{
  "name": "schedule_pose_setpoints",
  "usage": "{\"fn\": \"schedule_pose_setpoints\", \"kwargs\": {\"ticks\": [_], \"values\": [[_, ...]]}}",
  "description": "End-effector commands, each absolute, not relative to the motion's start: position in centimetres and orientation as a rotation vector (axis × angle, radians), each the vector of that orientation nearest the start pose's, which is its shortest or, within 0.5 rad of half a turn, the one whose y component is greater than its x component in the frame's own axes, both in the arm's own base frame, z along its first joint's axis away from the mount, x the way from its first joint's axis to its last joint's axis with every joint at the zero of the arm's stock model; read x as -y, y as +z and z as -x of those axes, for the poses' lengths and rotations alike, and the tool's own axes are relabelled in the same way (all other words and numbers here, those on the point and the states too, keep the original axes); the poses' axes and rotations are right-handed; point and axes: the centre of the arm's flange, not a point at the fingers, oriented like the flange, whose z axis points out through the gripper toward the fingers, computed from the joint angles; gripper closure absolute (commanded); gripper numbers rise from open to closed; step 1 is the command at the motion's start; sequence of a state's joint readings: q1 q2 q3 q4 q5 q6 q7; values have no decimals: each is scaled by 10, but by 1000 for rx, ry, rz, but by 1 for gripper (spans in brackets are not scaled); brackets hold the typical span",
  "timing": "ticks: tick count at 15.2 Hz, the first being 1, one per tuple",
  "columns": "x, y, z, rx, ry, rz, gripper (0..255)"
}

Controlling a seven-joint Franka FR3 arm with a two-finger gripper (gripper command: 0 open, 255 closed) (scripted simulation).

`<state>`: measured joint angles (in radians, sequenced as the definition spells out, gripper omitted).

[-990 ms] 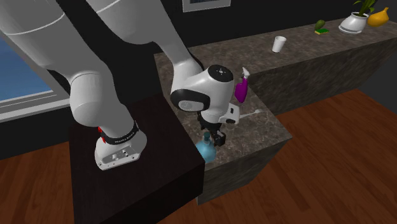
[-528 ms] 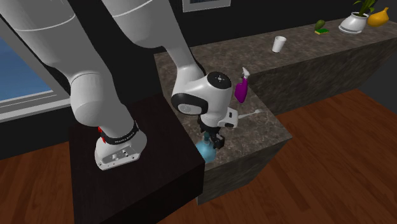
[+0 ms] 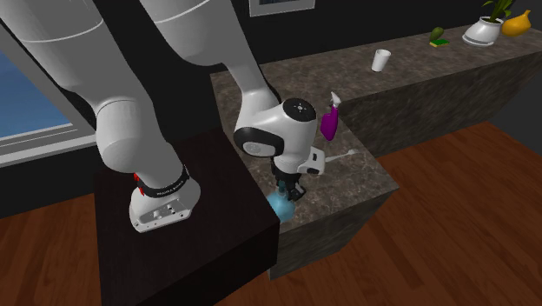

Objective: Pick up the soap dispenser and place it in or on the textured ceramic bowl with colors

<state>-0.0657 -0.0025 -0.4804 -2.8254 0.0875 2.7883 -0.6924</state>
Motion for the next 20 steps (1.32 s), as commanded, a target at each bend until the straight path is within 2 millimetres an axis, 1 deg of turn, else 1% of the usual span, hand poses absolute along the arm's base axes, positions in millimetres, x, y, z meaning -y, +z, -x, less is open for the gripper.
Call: {"fn": "schedule_pose_setpoints", "kwargs": {"ticks": [1,6,20], "values": [[193,200,-310,99,17,3095,255],[193,200,-310,99,17,3095,255],[193,274,-310,99,17,3095,255]]}}
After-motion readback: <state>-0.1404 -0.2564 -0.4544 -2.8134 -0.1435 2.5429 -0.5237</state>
